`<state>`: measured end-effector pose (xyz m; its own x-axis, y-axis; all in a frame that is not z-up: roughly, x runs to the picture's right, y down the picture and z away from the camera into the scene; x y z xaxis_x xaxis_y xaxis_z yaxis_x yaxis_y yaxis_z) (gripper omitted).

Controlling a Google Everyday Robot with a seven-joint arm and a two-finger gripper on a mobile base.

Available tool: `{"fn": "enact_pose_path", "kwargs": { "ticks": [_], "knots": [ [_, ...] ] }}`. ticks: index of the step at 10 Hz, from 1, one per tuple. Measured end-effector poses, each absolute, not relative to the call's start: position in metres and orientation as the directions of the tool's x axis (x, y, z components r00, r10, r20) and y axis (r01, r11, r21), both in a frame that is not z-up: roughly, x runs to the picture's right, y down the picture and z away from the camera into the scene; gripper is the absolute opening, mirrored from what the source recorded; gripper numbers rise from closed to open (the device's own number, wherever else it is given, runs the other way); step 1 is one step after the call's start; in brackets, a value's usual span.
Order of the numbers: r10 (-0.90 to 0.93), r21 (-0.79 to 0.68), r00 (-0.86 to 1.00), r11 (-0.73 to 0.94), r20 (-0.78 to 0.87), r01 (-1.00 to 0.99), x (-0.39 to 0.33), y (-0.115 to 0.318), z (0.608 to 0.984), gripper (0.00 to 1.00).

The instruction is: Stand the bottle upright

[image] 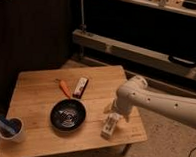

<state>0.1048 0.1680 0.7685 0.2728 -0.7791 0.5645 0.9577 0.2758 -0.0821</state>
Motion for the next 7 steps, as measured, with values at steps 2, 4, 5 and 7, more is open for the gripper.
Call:
{"fn": "enact_pose_path", "kwargs": {
  "ticks": [2, 4, 5, 7],
  "knots": [
    [-0.783, -0.078, 0.241, 0.241, 0.574, 0.967, 0.086, 0.178, 0.776, 0.76],
    [-0.777, -0.104, 0.243, 0.226, 0.580, 0.969, 0.085, 0.191, 0.785, 0.76],
    [-0.778, -0.124, 0.254, 0.224, 0.575, 0.967, 0.088, 0.194, 0.792, 0.76],
    [-0.766, -0.156, 0.299, 0.256, 0.569, 0.954, 0.103, 0.186, 0.808, 0.76]
  ]
}}
